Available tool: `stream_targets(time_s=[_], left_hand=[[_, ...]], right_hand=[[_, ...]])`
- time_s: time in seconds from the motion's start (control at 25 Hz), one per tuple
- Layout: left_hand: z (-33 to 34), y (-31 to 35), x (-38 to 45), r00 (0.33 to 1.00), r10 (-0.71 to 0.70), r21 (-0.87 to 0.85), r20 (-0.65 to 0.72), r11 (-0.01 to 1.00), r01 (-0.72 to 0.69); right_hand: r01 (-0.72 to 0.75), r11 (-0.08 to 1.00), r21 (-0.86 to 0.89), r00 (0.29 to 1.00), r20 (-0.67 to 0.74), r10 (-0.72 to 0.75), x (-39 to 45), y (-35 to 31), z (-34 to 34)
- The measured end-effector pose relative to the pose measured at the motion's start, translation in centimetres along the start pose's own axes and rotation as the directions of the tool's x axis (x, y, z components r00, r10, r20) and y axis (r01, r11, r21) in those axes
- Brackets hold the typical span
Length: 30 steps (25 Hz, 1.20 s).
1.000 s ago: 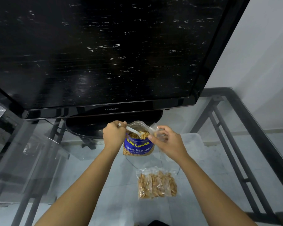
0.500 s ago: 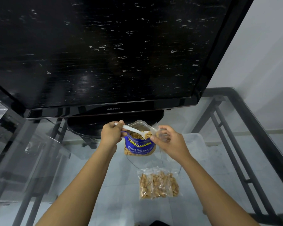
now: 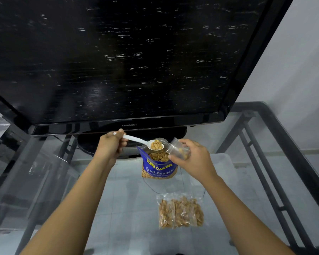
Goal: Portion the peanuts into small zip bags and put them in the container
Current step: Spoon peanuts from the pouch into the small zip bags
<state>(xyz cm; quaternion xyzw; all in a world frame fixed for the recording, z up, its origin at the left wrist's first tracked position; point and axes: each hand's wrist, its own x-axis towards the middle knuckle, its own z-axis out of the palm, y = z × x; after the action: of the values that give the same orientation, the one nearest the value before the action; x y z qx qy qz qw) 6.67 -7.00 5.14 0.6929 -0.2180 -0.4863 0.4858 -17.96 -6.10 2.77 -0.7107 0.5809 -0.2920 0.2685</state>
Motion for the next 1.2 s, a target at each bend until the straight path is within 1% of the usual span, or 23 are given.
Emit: stream_targets(time_s=[0.12,0.2,0.24,0.28,0.32,0.4,0.44,0.48,0.52,0.64,0.8,0.84,0.88,0.92,0.96,1.0,1.04,1.08,1.12,1.16,1.2], left_hand=[[0.1,1.8,-0.4,0.996,0.084,0.013,0.039,0.996,-0.084],[0.9,2.8,-1.3,0.98,0.178,0.115,0.091,0.975,-0.188],[1.4,3.3,-2.0,0.962,0.246,0.196,0.122,0.944,-0.266],[1.9,3.8,-2.8,0.93,0.33,0.284,0.16,0.887,-0.364],[2.4,4.3,-3.8,0.879,0.427,0.363,0.211,0.801,-0.476],[3.2,5.6,-5.8,0.737,0.587,0.465,0.334,0.578,-0.671],[3.4,6.1,-6.7,0.674,0.628,0.488,0.389,0.48,-0.729],[3.6,6.5,-7.4,0.624,0.653,0.502,0.429,0.402,-0.766],[3.6,6.9,-8.0,0.587,0.669,0.512,0.455,0.343,-0.787],[3.3,7.7,-9.8,0.507,0.714,0.516,0.483,0.236,-0.824],[2.3,8.6,-12.3,0.408,0.761,0.491,0.504,0.137,-0.861],[2.0,8.7,-12.8,0.407,0.774,0.49,0.485,0.145,-0.86],[1.5,8.7,-12.9,0.426,0.789,0.492,0.443,0.183,-0.851],[0.9,8.6,-12.9,0.462,0.804,0.489,0.375,0.252,-0.835],[0.2,8.3,-12.8,0.516,0.808,0.463,0.284,0.356,-0.812],[-0.7,7.7,-12.4,0.585,0.791,0.4,0.177,0.485,-0.777],[-1.7,6.8,-11.9,0.663,0.746,0.293,0.069,0.62,-0.728],[-2.8,5.5,-11.2,0.736,0.677,0.156,-0.03,0.73,-0.665],[-3.8,3.9,-10.5,0.792,0.6,0.015,-0.113,0.798,-0.602],[-4.7,1.7,-9.6,0.828,0.528,-0.098,-0.188,0.829,-0.551],[-5.4,-0.7,-8.9,0.848,0.468,-0.17,-0.251,0.841,-0.514]], right_hand=[[0.064,0.998,-0.03,0.998,-0.023,-0.064,0.3,-0.8,0.7],[0.082,0.997,-0.001,0.996,-0.034,-0.082,0.4,-1.3,1.1],[0.081,0.997,0.017,0.996,-0.035,-0.08,0.3,-1.5,1.2],[0.071,0.996,0.044,0.997,-0.033,-0.07,0.2,-1.8,1.4],[0.053,0.995,0.088,0.998,-0.024,-0.051,0.0,-1.9,1.4],[-0.007,0.97,0.241,1.0,0.026,0.001,-0.4,-2.1,1.5],[-0.043,0.941,0.335,0.998,0.055,0.026,-0.6,-2.1,1.5],[-0.073,0.905,0.42,0.996,0.077,0.045,-0.8,-2.1,1.5],[-0.092,0.867,0.489,0.994,0.09,0.055,-1.1,-2.1,1.5],[-0.117,0.77,0.627,0.993,0.101,0.069,-1.6,-2.4,1.1],[-0.127,0.697,0.706,0.992,0.107,0.072,-2.5,-3.1,0.5],[-0.124,0.692,0.711,0.992,0.102,0.073,-2.8,-3.4,0.4],[-0.117,0.689,0.716,0.993,0.093,0.071,-3.2,-3.6,0.3],[-0.107,0.687,0.718,0.994,0.084,0.066,-3.5,-3.7,0.3],[-0.1,0.685,0.722,0.995,0.083,0.058,-4.1,-3.8,0.2],[-0.1,0.692,0.715,0.995,0.088,0.053,-4.6,-3.6,0.5],[-0.103,0.705,0.702,0.994,0.097,0.048,-5.3,-3.3,0.8],[-0.112,0.728,0.676,0.993,0.11,0.05,-6.1,-3.0,1.4],[-0.138,0.753,0.643,0.988,0.139,0.062,-7.0,-2.5,2.3],[-0.181,0.774,0.606,0.98,0.18,0.088,-8.1,-1.9,3.5],[-0.233,0.79,0.567,0.967,0.222,0.125,-9.2,-1.1,4.7]])
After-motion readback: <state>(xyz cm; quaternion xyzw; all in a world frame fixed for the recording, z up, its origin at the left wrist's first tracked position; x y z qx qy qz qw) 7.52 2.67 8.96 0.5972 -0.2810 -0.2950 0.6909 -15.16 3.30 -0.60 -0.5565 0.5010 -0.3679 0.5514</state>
